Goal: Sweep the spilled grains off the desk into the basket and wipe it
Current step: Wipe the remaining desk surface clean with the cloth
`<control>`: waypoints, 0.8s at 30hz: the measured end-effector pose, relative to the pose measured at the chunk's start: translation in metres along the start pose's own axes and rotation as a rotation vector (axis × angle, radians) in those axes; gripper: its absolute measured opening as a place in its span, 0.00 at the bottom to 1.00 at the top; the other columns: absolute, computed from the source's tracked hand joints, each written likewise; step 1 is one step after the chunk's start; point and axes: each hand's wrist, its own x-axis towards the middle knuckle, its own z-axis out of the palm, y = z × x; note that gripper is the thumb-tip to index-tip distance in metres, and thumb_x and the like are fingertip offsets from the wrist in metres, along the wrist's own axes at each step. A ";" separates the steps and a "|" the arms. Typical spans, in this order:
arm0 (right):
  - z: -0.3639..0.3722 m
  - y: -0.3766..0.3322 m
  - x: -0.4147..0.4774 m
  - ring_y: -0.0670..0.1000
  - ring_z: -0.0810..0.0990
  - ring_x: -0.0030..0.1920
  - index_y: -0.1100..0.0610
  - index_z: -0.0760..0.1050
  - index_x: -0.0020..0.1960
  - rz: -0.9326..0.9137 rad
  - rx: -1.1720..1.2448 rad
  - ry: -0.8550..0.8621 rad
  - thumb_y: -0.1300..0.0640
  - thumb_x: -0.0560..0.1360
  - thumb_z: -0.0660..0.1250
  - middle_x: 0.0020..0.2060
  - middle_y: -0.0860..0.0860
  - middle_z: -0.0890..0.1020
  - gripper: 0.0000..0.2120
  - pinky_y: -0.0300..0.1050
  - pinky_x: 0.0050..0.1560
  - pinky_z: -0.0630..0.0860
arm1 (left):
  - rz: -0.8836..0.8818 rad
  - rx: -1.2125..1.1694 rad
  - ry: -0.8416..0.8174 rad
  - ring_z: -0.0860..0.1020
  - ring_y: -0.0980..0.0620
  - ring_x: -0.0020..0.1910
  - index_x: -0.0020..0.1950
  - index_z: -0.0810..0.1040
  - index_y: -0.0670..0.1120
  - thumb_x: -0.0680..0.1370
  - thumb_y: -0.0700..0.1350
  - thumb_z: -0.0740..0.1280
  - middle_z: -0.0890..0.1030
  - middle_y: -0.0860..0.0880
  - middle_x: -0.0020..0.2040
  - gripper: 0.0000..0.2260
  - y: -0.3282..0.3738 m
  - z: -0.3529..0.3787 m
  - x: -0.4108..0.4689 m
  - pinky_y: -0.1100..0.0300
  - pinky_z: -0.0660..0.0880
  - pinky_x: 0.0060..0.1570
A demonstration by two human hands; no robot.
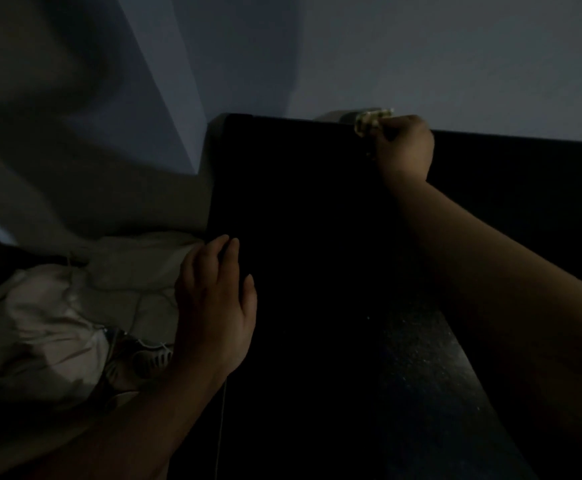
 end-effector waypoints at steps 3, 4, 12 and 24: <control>0.014 -0.004 -0.007 0.56 0.81 0.50 0.57 0.83 0.52 -0.030 -0.025 -0.024 0.51 0.74 0.67 0.49 0.56 0.83 0.13 0.43 0.46 0.73 | -0.006 0.013 -0.003 0.65 0.41 0.65 0.69 0.69 0.42 0.78 0.51 0.54 0.68 0.45 0.69 0.23 0.000 0.000 0.001 0.44 0.67 0.63; 0.016 -0.006 -0.013 0.56 0.80 0.52 0.57 0.83 0.53 -0.049 -0.001 -0.024 0.52 0.73 0.68 0.50 0.56 0.83 0.13 0.43 0.49 0.73 | -0.011 0.009 -0.010 0.65 0.41 0.66 0.69 0.69 0.42 0.77 0.51 0.54 0.67 0.45 0.69 0.23 -0.001 0.000 0.001 0.43 0.67 0.63; 0.005 -0.023 -0.079 0.55 0.80 0.51 0.60 0.84 0.50 -0.308 0.150 -0.109 0.57 0.72 0.70 0.49 0.56 0.83 0.09 0.44 0.53 0.75 | -0.015 0.035 -0.016 0.67 0.40 0.63 0.69 0.70 0.41 0.77 0.51 0.54 0.69 0.43 0.68 0.24 0.000 0.002 0.003 0.42 0.68 0.59; -0.006 -0.007 -0.136 0.55 0.80 0.50 0.56 0.84 0.50 -0.289 0.148 -0.135 0.56 0.71 0.71 0.49 0.54 0.82 0.09 0.48 0.52 0.77 | -0.006 0.019 -0.029 0.64 0.40 0.65 0.70 0.68 0.43 0.77 0.52 0.52 0.67 0.45 0.70 0.24 0.001 -0.002 0.002 0.41 0.67 0.61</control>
